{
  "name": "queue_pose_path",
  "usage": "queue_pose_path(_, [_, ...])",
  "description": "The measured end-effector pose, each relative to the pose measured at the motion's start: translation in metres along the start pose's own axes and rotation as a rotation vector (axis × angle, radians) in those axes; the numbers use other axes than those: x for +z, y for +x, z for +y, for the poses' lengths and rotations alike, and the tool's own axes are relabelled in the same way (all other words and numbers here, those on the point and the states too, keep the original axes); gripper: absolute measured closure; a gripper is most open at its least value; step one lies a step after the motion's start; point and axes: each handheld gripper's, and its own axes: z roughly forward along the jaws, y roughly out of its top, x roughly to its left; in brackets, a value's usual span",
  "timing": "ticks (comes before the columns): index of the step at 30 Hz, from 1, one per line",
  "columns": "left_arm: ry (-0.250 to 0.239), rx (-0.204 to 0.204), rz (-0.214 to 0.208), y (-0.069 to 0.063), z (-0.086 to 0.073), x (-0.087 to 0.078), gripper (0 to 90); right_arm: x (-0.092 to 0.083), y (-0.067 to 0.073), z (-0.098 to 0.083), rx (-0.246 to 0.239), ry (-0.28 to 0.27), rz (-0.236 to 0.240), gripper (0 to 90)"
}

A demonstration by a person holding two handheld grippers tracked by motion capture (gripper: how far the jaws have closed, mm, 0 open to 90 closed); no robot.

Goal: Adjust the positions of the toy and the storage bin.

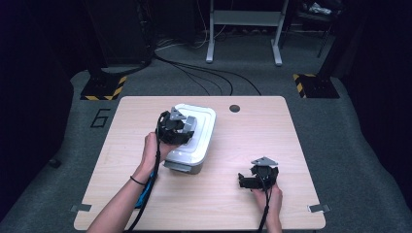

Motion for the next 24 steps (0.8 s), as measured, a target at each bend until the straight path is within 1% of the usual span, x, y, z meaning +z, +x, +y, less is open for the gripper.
queue_pose_path(1, [0.003, 0.008, 0.006, -0.001, 0.0, 0.0, 56.4, 0.0, 0.0, 0.0, 0.0, 0.0, 0.0, 0.4])
queue_pose_path(2, [0.0, 0.005, 0.005, -0.002, 0.0, 0.001, 56.9, 0.0, 0.0, 0.0, -0.001, -0.001, 0.001, 0.4])
queue_pose_path(3, [-0.003, 0.01, -0.003, 0.0, 0.0, 0.001, 57.2, 0.0, 0.0, 0.0, 0.0, 0.0, 0.0, 0.4])
queue_pose_path(5, [0.0, -0.001, -0.009, 0.003, -0.001, 0.0, 58.2, 0.0, 0.0, 0.0, 0.0, 0.0, 0.0, 0.5])
queue_pose_path(7, [-0.01, -0.018, -0.013, 0.006, -0.003, 0.001, 59.7, 0.0, 0.0, 0.0, -0.001, -0.001, 0.001, 0.5])
queue_pose_path(9, [-0.006, -0.02, -0.017, 0.011, -0.004, 0.0, 60.9, 0.0, 0.0, 0.0, -0.001, -0.001, 0.001, 0.5])
queue_pose_path(10, [-0.009, -0.021, -0.012, 0.012, -0.004, 0.0, 61.7, 0.0, 0.0, 0.0, -0.001, -0.001, 0.001, 0.5])
queue_pose_path(13, [-0.011, -0.033, -0.02, 0.018, -0.006, -0.001, 63.4, 0.0, 0.0, 0.0, -0.001, -0.001, 0.001, 0.5])
queue_pose_path(16, [-0.021, -0.04, -0.029, 0.02, -0.007, 0.0, 64.2, 0.0, 0.0, 0.0, -0.001, -0.001, 0.001, 0.5])
queue_pose_path(21, [-0.042, -0.063, -0.087, 0.025, -0.01, 0.0, 65.4, 0.0, 0.0, 0.0, 0.003, 0.0, 0.002, 0.6])
queue_pose_path(23, [-0.047, -0.065, -0.113, 0.027, -0.011, 0.0, 66.1, 0.0, 0.0, 0.0, 0.003, 0.0, 0.002, 0.7])
queue_pose_path(24, [-0.045, -0.063, -0.114, 0.027, -0.011, 0.0, 66.3, 0.0, 0.0, 0.0, 0.003, 0.0, 0.003, 0.7])
